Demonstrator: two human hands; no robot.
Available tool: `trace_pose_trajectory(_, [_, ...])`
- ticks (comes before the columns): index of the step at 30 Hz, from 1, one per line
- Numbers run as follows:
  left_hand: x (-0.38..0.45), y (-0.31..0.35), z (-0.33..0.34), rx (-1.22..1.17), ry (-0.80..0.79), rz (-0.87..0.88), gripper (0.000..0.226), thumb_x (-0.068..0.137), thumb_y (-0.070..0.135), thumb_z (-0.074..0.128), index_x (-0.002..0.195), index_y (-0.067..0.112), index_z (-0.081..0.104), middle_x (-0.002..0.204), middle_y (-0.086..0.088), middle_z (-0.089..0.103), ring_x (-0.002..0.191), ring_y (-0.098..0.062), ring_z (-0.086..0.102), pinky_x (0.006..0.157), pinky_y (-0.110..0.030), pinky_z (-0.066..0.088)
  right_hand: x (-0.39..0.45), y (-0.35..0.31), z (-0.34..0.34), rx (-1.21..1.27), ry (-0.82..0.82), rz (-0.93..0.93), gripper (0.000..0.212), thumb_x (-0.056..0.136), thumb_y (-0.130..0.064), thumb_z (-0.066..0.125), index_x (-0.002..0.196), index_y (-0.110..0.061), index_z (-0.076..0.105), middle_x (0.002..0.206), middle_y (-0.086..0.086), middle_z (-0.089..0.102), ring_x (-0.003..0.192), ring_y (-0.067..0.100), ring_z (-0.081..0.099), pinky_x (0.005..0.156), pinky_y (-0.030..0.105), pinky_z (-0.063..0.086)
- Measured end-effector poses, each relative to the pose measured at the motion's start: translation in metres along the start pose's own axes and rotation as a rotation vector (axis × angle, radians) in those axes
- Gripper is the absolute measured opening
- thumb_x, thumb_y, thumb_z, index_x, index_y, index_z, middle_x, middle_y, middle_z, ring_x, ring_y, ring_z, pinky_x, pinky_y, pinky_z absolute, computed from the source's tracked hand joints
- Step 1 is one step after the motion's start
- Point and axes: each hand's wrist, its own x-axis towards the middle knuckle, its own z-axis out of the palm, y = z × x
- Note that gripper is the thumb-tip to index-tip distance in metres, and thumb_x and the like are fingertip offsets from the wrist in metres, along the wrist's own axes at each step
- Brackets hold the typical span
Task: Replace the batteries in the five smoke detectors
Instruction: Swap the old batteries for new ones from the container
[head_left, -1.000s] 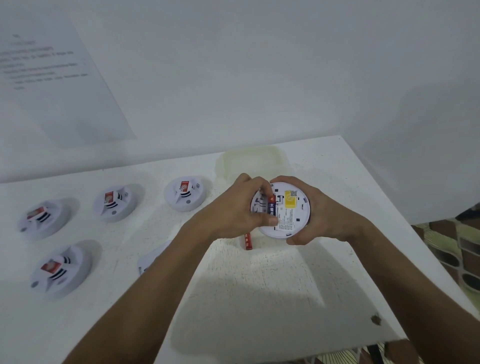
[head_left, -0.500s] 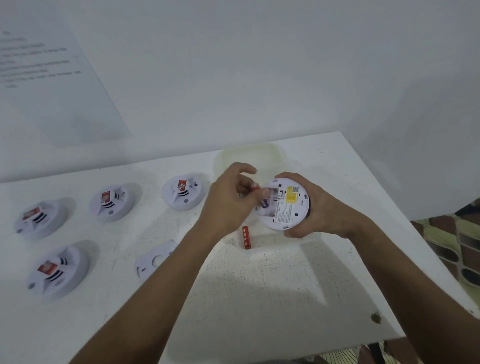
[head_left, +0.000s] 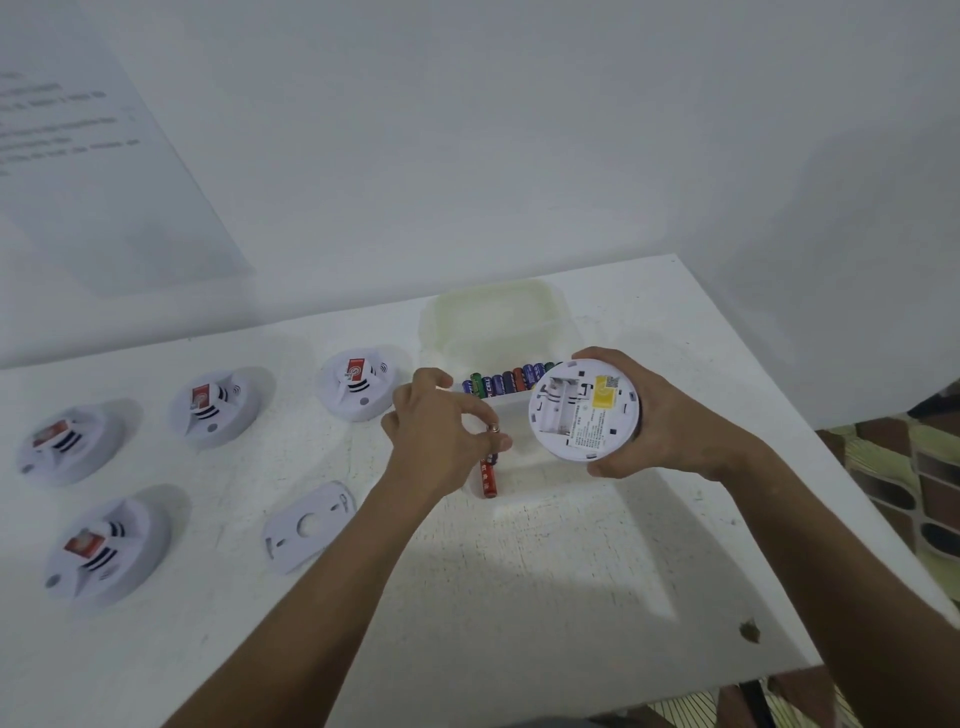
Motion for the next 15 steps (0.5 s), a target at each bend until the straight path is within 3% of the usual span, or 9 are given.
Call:
trace_pose_trajectory(6, [0.002, -0.003, 0.007, 0.098, -0.082, -0.108, 0.021, 0.068, 0.052, 0.082, 0.073, 0.043, 0.064, 0.143, 0.0, 0.041, 0.135, -0.026, 0.03, 0.104, -0.05, 0.023, 0.001, 0.0, 0.001, -0.01, 0.005, 0.016, 0.092, 0.057, -0.011, 0.09, 0.135, -0.034, 0.045, 0.121, -0.025, 0.057, 0.118, 0.0, 0.055, 0.084, 0.017, 0.054])
trace_pose_trajectory(11, [0.005, -0.004, 0.012, 0.087, -0.227, -0.17, 0.021, 0.071, 0.055, 0.079, 0.082, 0.04, 0.072, 0.11, 0.007, 0.048, 0.119, -0.026, 0.046, 0.1, -0.05, 0.029, 0.001, -0.003, 0.001, -0.001, 0.003, 0.022, 0.094, 0.056, -0.011, 0.089, 0.136, -0.032, 0.045, 0.122, -0.023, 0.057, 0.117, 0.001, 0.055, 0.086, 0.019, 0.054])
trace_pose_trajectory(15, [0.007, -0.003, 0.014, 0.108, -0.203, -0.158, 0.021, 0.075, 0.051, 0.078, 0.092, 0.039, 0.074, 0.124, 0.006, 0.054, 0.12, -0.024, 0.049, 0.101, -0.049, 0.028, 0.0, -0.005, 0.002, -0.002, -0.002, 0.027, 0.093, 0.055, -0.012, 0.089, 0.135, -0.032, 0.045, 0.121, -0.024, 0.057, 0.116, -0.001, 0.056, 0.083, 0.018, 0.054])
